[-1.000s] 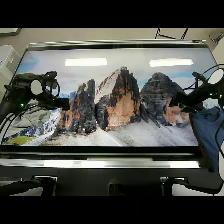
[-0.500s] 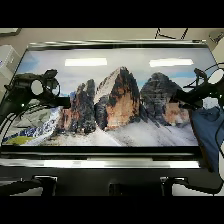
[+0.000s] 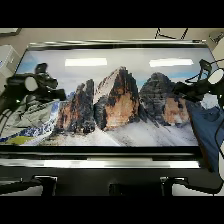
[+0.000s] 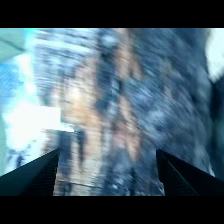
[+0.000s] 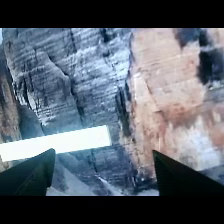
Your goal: Fold the clothes and pants, and hang the long-sleeved shirts on hangers.
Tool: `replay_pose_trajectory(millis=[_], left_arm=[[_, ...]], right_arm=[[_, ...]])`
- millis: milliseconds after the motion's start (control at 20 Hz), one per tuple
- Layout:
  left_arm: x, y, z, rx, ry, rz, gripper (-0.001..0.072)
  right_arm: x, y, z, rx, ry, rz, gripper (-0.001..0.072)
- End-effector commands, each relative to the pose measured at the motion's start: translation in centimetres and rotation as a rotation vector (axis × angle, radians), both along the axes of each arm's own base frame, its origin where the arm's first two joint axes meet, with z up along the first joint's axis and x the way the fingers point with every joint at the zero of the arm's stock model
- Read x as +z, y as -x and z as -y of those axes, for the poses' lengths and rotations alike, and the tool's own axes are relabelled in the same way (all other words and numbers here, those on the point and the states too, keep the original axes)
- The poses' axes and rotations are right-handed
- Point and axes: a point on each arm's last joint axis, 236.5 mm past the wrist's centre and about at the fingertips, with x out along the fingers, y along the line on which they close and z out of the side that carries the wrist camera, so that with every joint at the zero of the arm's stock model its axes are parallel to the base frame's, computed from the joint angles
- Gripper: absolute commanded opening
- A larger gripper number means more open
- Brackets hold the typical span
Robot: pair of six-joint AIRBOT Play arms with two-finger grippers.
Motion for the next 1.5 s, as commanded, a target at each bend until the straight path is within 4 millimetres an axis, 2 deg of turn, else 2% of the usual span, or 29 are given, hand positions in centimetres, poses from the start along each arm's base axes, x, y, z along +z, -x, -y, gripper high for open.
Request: replay_pose_trajectory(millis=[0, 100, 200, 300, 400, 500, 650, 750, 850, 900, 950, 1000, 1050, 1150, 1200, 1250, 1350, 1400, 1450], left_arm=[[1.2, 1.4, -9.4, 0.351, 0.157, -0.075, 0.0716], [1.3, 4.6, -15.2, 0.52, 0.311, -0.133, 0.0717], [0.9, 7.7, -20.2, 0.626, 0.369, -0.143, 0.0717], [-0.7, 10.4, -23.9, 0.692, 0.372, -0.146, 0.0717], [-2.9, 11.7, -26.0, 0.74, 0.375, -0.126, 0.0717], [-5.7, 11.5, -26.7, 0.744, 0.387, -0.085, 0.0716], [-9.5, 9.4, -25.8, 0.718, 0.453, -0.033, 0.0716], [-11.0, 7.4, -24.5, 0.67, 0.507, -0.005, 0.0715], [-11.6, 5.9, -23.3, 0.633, 0.517, 0.011, 0.0705], [-11.3, 5.5, -22.9, 0.619, 0.514, 0.016, 0.0434], [-10.5, 5.3, -22.6, 0.605, 0.517, 0.026, 0.0086], [-8.8, 4.9, -22.5, 0.591, 0.514, 0.057, 0.0029], [-6.3, 4.2, -22.3, 0.576, 0.514, 0.112, 0.0028], [1.5, 3.4, -21.3, 0.511, 0.475, 0.285, 0.0027], [6.3, 3.5, -19.9, 0.464, 0.443, 0.385, 0.0028], [11.4, 3.9, -17.5, 0.399, 0.418, 0.49, 0.0028], [20.3, 5.7, -11.1, 0.244, 0.403, 0.685, 0.0027], [24.1, 7.1, -6.9, 0.143, 0.412, 0.773, 0.0027], [27.0, 8.6, -3.0, 0.061, 0.446, 0.84, 0.0026]], right_arm=[[0.0, 0.0, -0.1, 0.044, 0.019, 0.005, 0.0684], [-0.7, 1.2, -0.5, 0.058, 0.004, -0.055, 0.0683], [-1.2, 2.7, -0.9, 0.074, -0.013, -0.122, 0.0683], [-1.6, 4.2, -1.5, 0.09, -0.035, -0.185, 0.0683], [-1.6, 5.3, -2.3, 0.103, -0.066, -0.227, 0.0683], [-1.5, 5.8, -3.2, 0.101, -0.108, -0.252, 0.0683], [-1.3, 6.6, -4.5, 0.086, -0.175, -0.289, 0.0684], [-1.2, 7.6, -5.0, 0.07, -0.205, -0.334, 0.0684], [-1.0, 8.7, -5.3, 0.064, -0.219, -0.378, 0.0684], [-0.9, 9.3, -5.4, 0.062, -0.224, -0.401, 0.0683], [-0.6, 9.7, -5.5, 0.065, -0.226, -0.411, 0.0683], [-0.3, 9.8, -5.5, 0.066, -0.224, -0.407, 0.0683], [0.1, 9.8, -5.5, 0.066, -0.219, -0.391, 0.0683], [0.8, 9.7, -5.4, 0.064, -0.211, -0.362, 0.0683], [1.1, 9.5, -5.4, 0.063, -0.209, -0.348, 0.0683], [1.3, 9.4, -5.4, 0.062, -0.207, -0.338, 0.0683], [1.5, 9.5, -5.4, 0.063, -0.208, -0.331, 0.0682], [1.6, 9.5, -5.5, 0.064, -0.209, -0.331, 0.0682], [1.9, 9.6, -5.6, 0.066, -0.211, -0.325, 0.0682]])
